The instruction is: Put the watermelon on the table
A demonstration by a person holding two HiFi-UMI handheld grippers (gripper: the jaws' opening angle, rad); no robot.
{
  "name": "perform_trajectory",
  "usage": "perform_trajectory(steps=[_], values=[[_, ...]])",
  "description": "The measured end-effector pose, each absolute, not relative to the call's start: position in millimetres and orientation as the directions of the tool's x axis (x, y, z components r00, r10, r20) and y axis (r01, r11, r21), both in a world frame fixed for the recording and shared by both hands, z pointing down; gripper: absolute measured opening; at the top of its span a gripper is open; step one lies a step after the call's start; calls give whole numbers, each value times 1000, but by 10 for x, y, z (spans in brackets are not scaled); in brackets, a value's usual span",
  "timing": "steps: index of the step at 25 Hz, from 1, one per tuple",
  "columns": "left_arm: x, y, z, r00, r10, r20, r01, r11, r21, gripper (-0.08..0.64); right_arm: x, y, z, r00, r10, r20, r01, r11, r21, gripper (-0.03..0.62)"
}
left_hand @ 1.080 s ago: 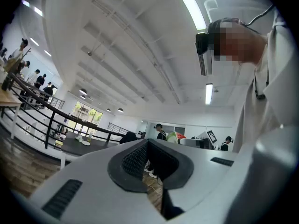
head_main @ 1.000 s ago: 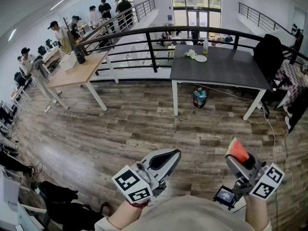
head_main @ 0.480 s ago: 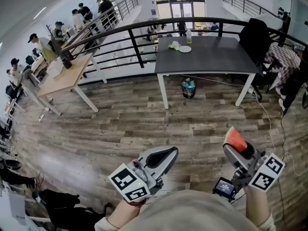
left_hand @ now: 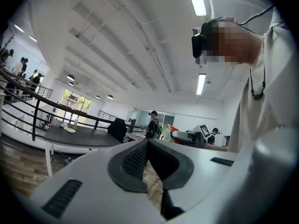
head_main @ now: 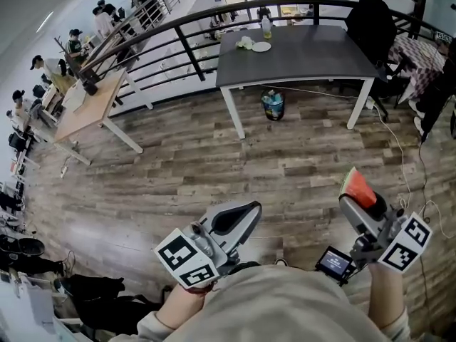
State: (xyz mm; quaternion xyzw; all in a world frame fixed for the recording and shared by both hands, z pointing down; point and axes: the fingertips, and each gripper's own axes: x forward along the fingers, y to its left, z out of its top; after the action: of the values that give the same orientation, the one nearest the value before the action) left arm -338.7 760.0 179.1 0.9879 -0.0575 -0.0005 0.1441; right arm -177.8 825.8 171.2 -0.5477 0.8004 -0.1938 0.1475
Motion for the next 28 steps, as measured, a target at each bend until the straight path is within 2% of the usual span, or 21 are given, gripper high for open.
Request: perform_trajectory(steps=[8, 28], values=[[-3306, 7514, 1973, 990, -128, 57, -139, -936, 324, 3, -1344, 8301, 1856, -306, -952, -5, -829, 269, -491, 189], [-2916, 6392, 2023, 1000, -2, -14, 3, -939, 343, 3, -1203, 7391, 1746, -229, -973, 17, -876, 198, -440, 187]])
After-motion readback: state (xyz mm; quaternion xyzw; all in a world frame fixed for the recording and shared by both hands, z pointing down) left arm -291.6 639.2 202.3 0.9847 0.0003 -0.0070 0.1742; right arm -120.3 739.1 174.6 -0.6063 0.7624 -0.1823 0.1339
